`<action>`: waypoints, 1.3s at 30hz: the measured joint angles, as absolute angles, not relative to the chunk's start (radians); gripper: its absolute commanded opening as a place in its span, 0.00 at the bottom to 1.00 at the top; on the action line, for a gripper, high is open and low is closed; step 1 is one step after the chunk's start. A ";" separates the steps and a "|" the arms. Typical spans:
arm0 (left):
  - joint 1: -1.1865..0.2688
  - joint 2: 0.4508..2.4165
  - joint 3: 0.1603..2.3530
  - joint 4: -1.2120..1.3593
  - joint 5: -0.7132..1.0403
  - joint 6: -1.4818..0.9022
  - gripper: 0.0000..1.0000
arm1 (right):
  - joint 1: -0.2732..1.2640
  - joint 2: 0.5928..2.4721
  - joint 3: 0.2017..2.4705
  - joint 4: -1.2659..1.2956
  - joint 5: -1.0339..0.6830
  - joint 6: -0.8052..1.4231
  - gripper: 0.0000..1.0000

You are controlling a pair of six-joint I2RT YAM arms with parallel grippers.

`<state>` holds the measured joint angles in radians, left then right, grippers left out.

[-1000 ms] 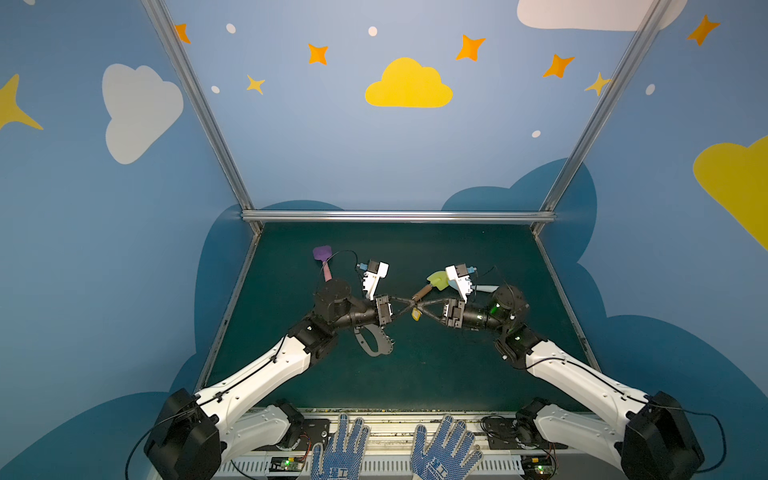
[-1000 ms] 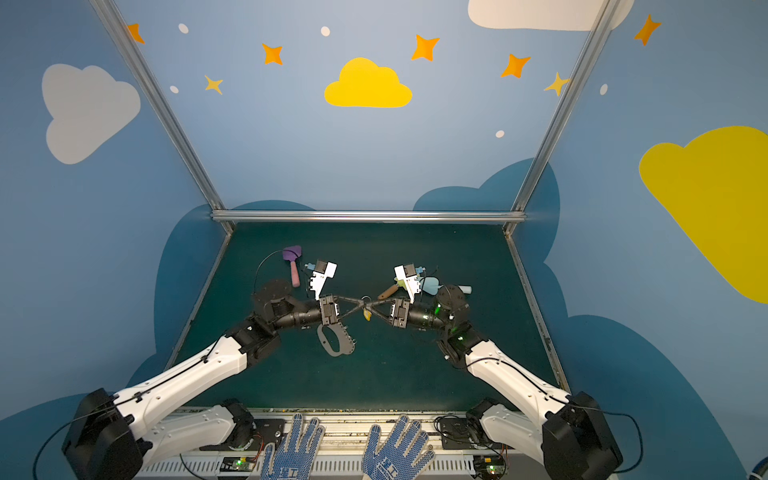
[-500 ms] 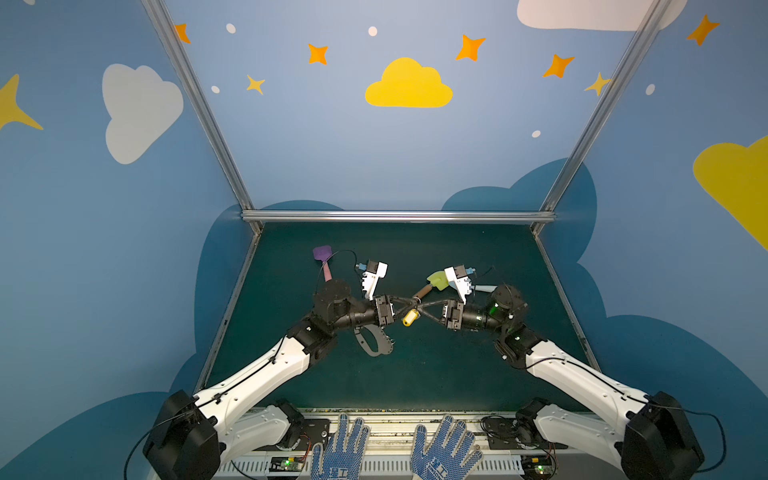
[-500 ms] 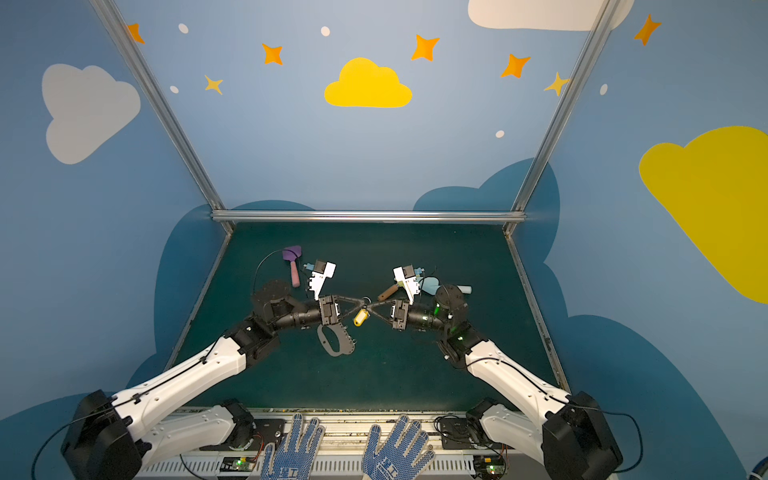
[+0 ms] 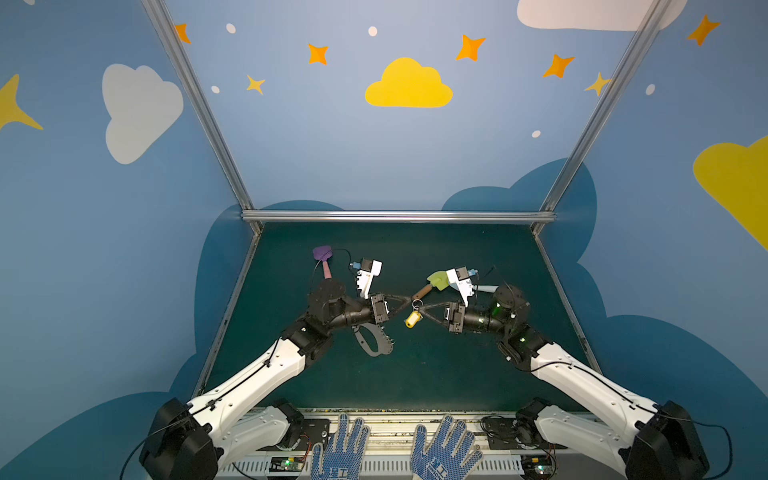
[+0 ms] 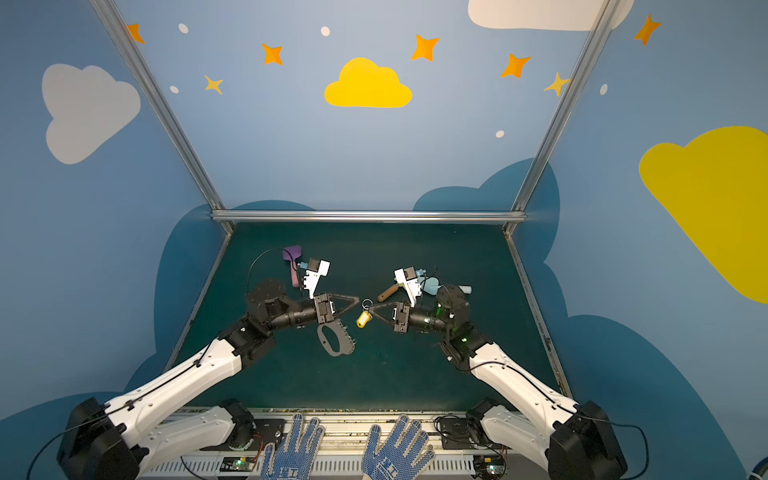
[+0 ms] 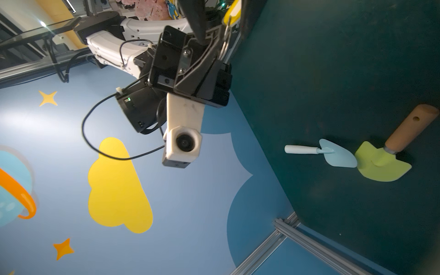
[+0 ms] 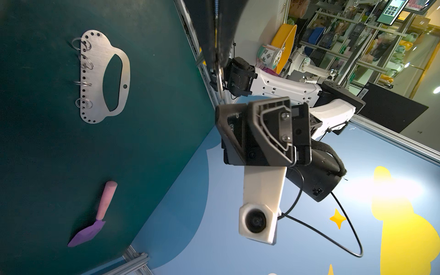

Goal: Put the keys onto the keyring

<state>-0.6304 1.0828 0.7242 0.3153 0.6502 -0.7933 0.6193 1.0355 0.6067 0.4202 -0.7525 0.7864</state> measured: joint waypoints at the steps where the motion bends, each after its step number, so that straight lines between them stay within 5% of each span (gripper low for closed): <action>1: -0.632 1.088 0.725 0.311 0.651 -0.793 0.25 | 0.622 1.032 0.612 0.402 -0.745 0.771 0.00; 6: -0.640 1.096 0.725 0.276 0.626 -0.788 0.45 | 0.665 0.998 0.677 0.210 -0.618 0.572 0.00; 20: -0.618 1.091 0.735 0.167 0.476 -0.863 0.49 | 0.912 0.986 0.661 0.043 0.094 0.054 0.00; 39: -0.648 1.216 0.773 0.219 0.599 -0.963 0.52 | 1.076 1.013 0.612 0.154 0.368 -0.241 0.00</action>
<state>-0.6476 1.2160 0.7731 0.2192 0.5987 -0.9627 1.0756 1.0134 0.6121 0.1539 0.3676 -0.2413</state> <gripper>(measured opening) 0.527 0.051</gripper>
